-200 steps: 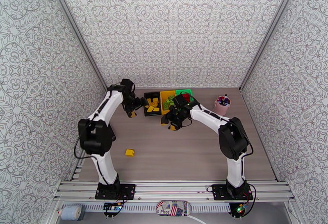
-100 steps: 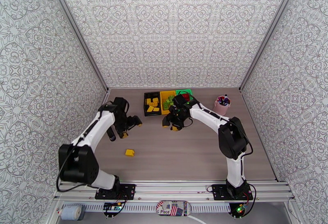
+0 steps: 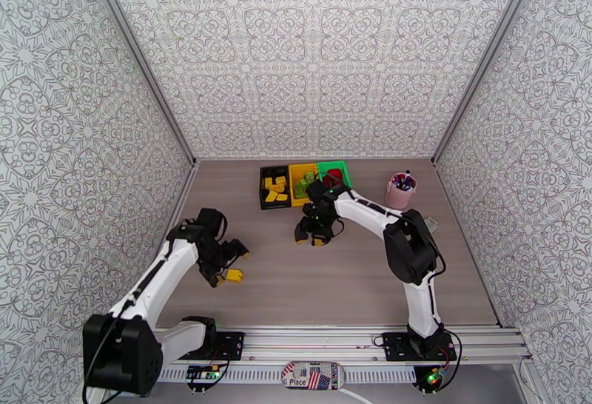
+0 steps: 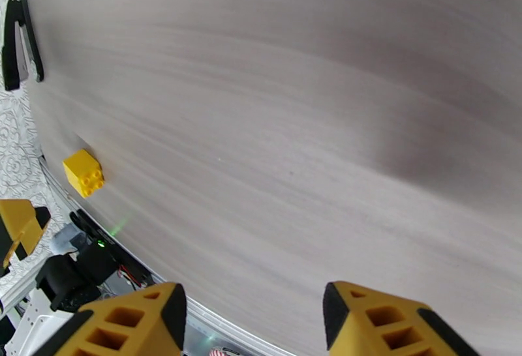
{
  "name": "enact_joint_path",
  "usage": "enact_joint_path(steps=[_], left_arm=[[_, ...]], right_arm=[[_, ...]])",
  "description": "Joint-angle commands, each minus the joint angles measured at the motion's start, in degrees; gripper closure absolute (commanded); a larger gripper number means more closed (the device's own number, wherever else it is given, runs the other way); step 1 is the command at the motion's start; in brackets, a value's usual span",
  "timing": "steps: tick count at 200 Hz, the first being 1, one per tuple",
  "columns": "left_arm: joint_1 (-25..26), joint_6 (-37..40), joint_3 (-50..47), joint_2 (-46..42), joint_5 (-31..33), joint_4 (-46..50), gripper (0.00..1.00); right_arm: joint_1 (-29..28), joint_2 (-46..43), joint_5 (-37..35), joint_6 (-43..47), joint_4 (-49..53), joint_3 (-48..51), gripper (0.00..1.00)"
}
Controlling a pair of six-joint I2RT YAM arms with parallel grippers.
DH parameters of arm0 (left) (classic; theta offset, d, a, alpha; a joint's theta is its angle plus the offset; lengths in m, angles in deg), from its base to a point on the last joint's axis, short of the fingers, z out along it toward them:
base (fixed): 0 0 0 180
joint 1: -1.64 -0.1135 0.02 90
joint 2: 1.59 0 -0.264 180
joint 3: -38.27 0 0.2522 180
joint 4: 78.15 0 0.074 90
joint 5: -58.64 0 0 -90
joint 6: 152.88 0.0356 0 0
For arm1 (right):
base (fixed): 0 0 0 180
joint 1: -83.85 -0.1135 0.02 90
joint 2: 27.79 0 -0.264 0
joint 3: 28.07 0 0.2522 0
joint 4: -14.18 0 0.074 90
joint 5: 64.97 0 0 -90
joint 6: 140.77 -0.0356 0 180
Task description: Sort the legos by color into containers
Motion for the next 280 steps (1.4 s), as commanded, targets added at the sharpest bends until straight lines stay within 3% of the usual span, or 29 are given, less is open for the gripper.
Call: enact_joint_path(steps=[1,79,127,164,236,280], left_arm=[[1.17,-6.44,-3.70,-3.02,-0.74,-0.25,0.11],[1.54,-16.51,-10.64,-0.85,-1.65,-13.26,0.13],[-0.66,-16.41,-10.31,6.44,-1.34,-19.16,0.14],[-3.39,-13.90,-9.24,10.11,-1.50,-20.09,0.27],[-3.43,-9.04,-6.23,12.14,-1.22,-16.80,0.58],[-1.82,-3.34,0.09,13.85,-4.01,-15.16,0.65]], right_arm=[[-1.41,1.07,-3.71,2.68,3.69,-2.93,0.40],[-1.82,0.99,-4.11,3.52,4.51,-2.69,0.39],[-1.82,0.47,-4.19,3.67,4.50,-2.37,0.39],[-1.82,0.20,-4.53,3.61,4.38,-1.85,0.40],[-1.68,0.79,-4.35,3.04,3.57,-2.94,0.40],[-0.90,0.48,-4.59,1.77,2.61,-2.95,0.41]])
